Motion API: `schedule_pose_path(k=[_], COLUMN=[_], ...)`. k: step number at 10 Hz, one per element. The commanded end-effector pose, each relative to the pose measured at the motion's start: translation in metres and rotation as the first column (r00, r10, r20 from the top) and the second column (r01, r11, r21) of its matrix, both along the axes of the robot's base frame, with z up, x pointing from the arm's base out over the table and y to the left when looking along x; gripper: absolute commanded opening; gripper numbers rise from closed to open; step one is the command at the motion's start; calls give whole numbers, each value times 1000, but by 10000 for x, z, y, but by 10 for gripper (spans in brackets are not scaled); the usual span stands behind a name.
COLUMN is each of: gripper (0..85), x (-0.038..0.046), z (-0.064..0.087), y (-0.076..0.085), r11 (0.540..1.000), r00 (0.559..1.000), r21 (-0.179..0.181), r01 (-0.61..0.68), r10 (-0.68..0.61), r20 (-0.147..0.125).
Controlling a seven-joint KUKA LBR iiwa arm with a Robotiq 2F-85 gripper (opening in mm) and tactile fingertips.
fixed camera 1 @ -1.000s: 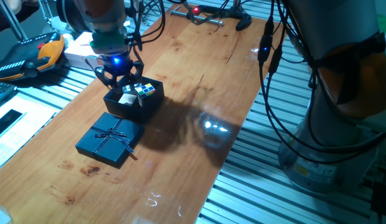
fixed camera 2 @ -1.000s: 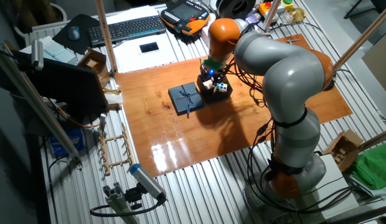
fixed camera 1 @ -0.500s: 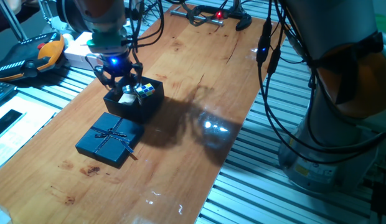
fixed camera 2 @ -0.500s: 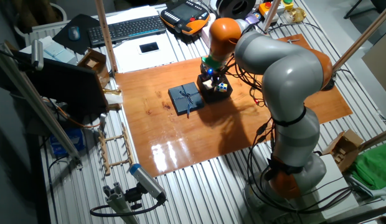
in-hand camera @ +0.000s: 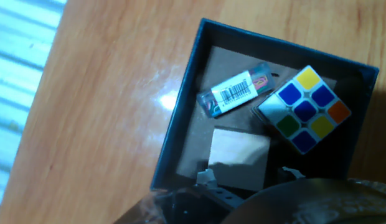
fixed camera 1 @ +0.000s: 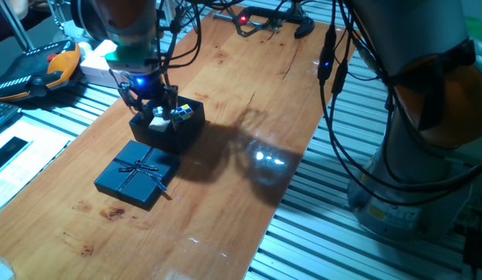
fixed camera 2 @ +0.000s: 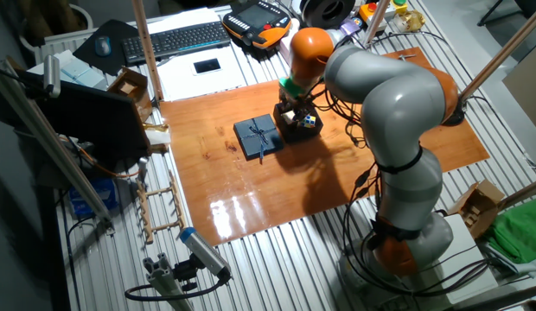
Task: Take everything out of the gift box
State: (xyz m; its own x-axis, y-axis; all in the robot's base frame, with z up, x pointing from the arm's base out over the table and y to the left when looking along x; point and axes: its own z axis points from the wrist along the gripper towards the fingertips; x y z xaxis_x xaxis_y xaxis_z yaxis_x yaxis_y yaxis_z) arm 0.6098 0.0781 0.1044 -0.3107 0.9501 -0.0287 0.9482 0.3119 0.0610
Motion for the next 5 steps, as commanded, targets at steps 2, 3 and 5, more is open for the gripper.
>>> schedule_pose_path(k=[2,3,5], gripper=[577,600,677], x=[7,0,-5], z=[-48,-72,-92], y=[-16,-33,-38], r11=[925,925,928], r00=[925,925,928], r21=[-7,-15,-25], r01=[379,379,373], r10=[-379,-380,-373], r20=[1,1,-10])
